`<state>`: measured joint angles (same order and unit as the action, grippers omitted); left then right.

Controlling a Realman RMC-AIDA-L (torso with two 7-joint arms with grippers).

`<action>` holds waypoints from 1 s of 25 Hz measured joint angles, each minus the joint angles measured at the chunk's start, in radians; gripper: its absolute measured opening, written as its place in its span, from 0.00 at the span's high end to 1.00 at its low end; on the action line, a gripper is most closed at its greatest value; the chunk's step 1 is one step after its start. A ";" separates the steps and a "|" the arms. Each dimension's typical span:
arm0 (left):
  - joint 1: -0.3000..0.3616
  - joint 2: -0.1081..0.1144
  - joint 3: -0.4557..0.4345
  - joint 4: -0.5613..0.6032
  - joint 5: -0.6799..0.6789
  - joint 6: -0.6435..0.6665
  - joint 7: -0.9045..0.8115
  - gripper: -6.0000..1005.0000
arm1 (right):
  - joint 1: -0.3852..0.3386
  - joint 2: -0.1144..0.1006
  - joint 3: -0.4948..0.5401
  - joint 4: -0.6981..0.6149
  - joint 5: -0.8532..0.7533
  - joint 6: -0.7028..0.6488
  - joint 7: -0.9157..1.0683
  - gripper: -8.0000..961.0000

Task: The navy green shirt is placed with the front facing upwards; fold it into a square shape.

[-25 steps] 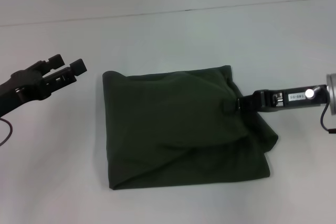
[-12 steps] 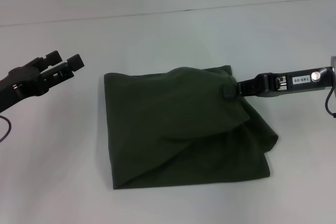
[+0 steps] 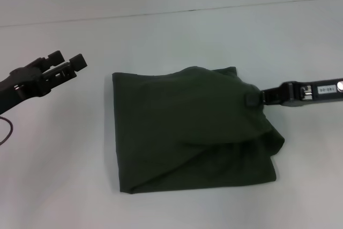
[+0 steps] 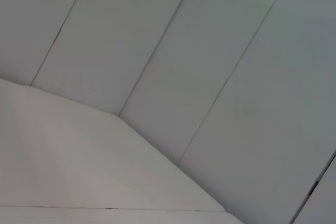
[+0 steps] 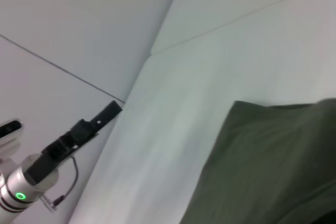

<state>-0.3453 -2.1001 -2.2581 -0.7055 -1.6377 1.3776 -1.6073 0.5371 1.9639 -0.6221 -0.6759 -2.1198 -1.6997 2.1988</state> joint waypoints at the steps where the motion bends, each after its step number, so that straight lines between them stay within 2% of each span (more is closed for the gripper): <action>1: -0.002 -0.001 0.000 0.000 0.000 0.000 0.000 0.09 | -0.006 -0.002 0.000 0.000 0.000 0.000 -0.001 0.96; 11: -0.014 -0.008 0.000 0.001 0.002 -0.002 0.000 0.09 | -0.061 -0.014 -0.006 0.013 -0.018 0.018 -0.006 0.96; 15: -0.016 -0.009 0.000 0.002 0.004 -0.002 0.000 0.09 | -0.068 -0.017 -0.002 0.022 -0.080 0.060 0.004 0.96; 20: -0.018 -0.009 0.000 0.008 0.005 -0.005 0.000 0.09 | -0.065 -0.018 -0.004 0.056 -0.145 0.102 0.000 0.90; 25: -0.021 -0.009 0.000 0.014 0.005 -0.015 0.003 0.09 | -0.064 -0.013 0.002 0.059 -0.143 0.098 -0.020 0.79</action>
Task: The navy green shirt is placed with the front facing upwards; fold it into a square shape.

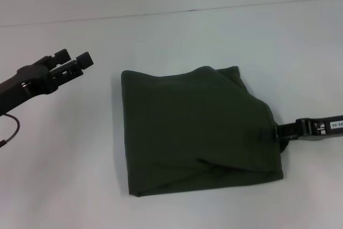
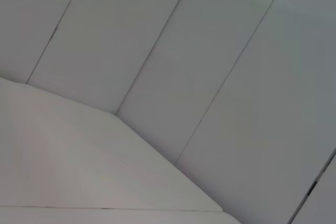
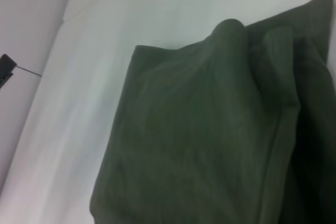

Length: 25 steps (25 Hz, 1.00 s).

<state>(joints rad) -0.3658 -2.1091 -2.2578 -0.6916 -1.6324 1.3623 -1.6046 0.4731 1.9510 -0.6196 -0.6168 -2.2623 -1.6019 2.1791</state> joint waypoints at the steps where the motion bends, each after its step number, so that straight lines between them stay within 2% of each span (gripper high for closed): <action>1: 0.000 0.000 0.000 0.000 0.000 0.000 0.000 0.09 | -0.002 0.000 0.006 -0.001 0.007 -0.002 -0.005 0.77; 6: -0.001 0.001 0.000 0.000 0.000 -0.001 -0.001 0.09 | -0.004 -0.007 0.089 -0.003 0.028 0.010 -0.029 0.66; 12: 0.000 0.001 0.000 0.000 0.000 0.004 -0.001 0.09 | 0.009 -0.009 0.153 -0.004 0.029 0.073 -0.037 0.41; 17: 0.000 -0.001 0.004 0.000 0.000 0.009 0.001 0.09 | 0.038 0.002 0.147 0.010 0.028 0.175 -0.028 0.33; 25: 0.004 -0.005 0.005 0.000 0.002 0.001 0.008 0.09 | 0.086 0.022 0.145 0.048 0.028 0.216 -0.017 0.34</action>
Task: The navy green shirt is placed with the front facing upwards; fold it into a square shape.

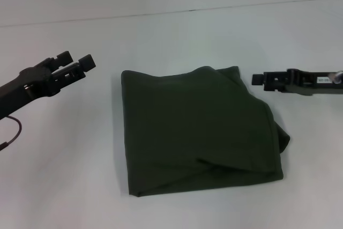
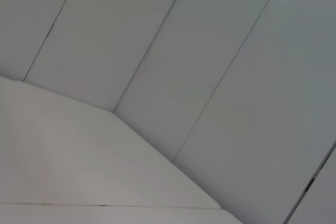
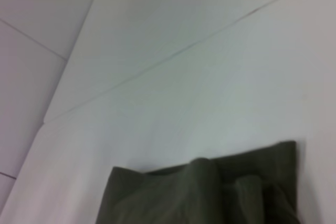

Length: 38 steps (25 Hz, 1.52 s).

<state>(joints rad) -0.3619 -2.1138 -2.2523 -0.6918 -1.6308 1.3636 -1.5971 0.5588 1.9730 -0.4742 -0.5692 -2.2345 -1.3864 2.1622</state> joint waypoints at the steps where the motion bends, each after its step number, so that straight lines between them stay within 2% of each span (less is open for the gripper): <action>1: 0.000 0.000 -0.001 0.000 0.000 0.000 0.000 0.09 | 0.004 0.004 -0.002 0.000 0.000 0.011 0.002 0.34; 6: -0.002 0.000 0.004 0.000 0.001 -0.005 0.002 0.09 | 0.034 0.026 -0.010 0.019 -0.006 0.093 0.009 0.34; 22: -0.008 0.005 0.001 0.000 0.012 -0.009 0.014 0.09 | 0.089 0.042 -0.053 0.116 -0.002 0.276 0.014 0.37; 24: -0.009 0.007 0.001 0.000 0.012 -0.009 0.014 0.09 | 0.092 0.048 -0.053 0.117 -0.001 0.285 0.014 0.43; 31: -0.013 0.009 -0.003 0.000 0.020 -0.011 0.014 0.09 | 0.108 0.070 -0.053 0.121 0.000 0.327 0.013 0.49; 35: -0.014 0.009 -0.005 0.000 0.025 -0.011 0.014 0.09 | 0.114 0.073 -0.053 0.132 0.000 0.358 0.014 0.53; 38: -0.014 0.009 -0.005 0.000 0.025 -0.012 0.014 0.09 | 0.115 0.074 -0.051 0.141 0.000 0.375 0.010 0.62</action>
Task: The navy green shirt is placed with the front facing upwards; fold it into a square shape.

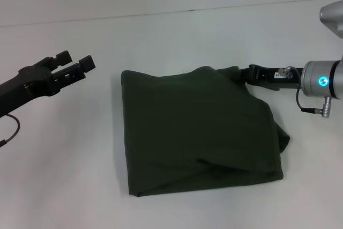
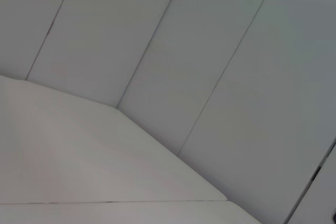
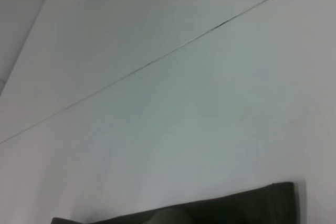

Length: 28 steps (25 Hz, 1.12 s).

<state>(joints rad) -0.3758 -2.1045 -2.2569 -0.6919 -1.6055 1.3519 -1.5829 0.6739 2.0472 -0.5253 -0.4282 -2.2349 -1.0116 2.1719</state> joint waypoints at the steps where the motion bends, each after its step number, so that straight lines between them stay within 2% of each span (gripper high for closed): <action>1: 0.000 0.000 0.000 0.000 0.000 0.000 0.000 0.09 | 0.000 0.000 0.002 0.001 0.000 0.003 -0.003 0.65; 8: 0.000 0.000 0.000 0.000 0.000 -0.003 0.000 0.09 | -0.008 0.005 0.000 0.000 0.053 -0.006 -0.040 0.92; 19: 0.006 -0.004 0.000 0.000 0.000 -0.012 0.000 0.09 | -0.042 -0.023 0.008 -0.010 0.113 0.009 -0.050 0.96; 24: 0.005 -0.005 0.000 0.000 -0.001 -0.012 -0.002 0.09 | -0.045 -0.024 0.010 -0.010 0.119 0.039 -0.053 0.95; 28: 0.002 -0.005 0.000 0.000 -0.001 -0.012 -0.003 0.09 | -0.043 -0.015 0.006 -0.009 0.121 0.069 -0.055 0.95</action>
<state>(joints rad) -0.3737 -2.1091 -2.2565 -0.6918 -1.6062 1.3403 -1.5861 0.6313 2.0327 -0.5189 -0.4375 -2.1140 -0.9429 2.1170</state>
